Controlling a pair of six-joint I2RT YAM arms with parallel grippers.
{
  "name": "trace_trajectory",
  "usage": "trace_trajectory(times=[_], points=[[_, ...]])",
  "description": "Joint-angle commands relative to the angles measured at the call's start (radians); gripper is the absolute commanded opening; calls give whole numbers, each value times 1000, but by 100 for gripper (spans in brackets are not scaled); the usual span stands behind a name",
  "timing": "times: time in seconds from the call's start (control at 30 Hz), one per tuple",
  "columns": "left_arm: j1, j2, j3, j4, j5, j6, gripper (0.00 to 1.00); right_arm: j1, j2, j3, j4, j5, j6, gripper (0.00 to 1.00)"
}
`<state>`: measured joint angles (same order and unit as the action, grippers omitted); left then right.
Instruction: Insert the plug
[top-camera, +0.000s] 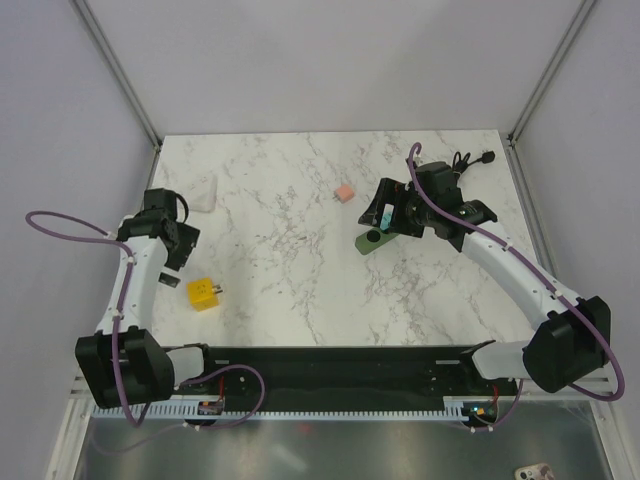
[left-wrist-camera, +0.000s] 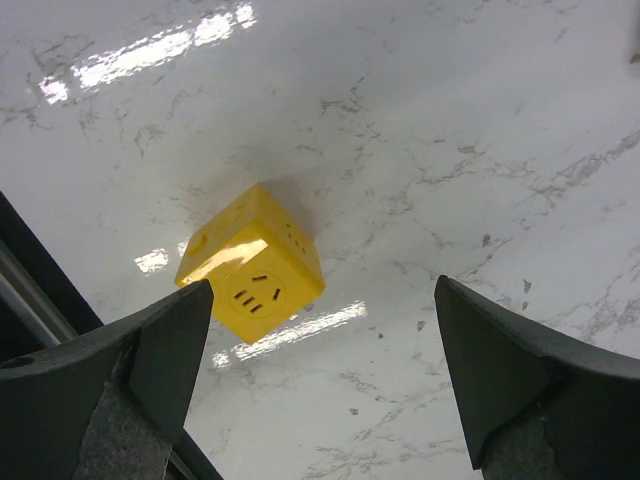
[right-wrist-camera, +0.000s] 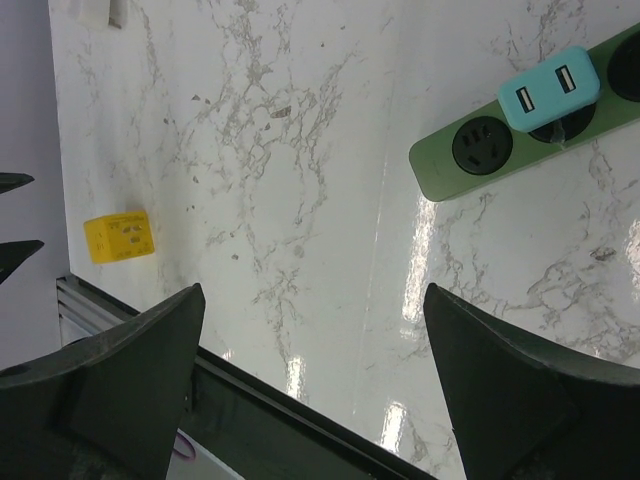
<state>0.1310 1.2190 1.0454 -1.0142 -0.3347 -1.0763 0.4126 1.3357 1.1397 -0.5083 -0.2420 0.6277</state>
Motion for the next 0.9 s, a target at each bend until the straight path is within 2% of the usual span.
trace_trajectory(times=[0.0,0.27,0.5,0.67,0.87], points=[[33,2,-48,-63,23,-129,100,3,-26,5,33,-22,-3,98],[36,57,-96,-101,63,-178,100,3,-39,0,13,-14,1,98],[35,70,-131,-27,20,-134,100,2,-35,-3,10,-28,3,98],[36,80,-182,11,81,-159,100,6,-44,-9,13,-26,6,98],[33,149,-171,74,134,-106,97,12,-58,-5,13,-19,-2,98]])
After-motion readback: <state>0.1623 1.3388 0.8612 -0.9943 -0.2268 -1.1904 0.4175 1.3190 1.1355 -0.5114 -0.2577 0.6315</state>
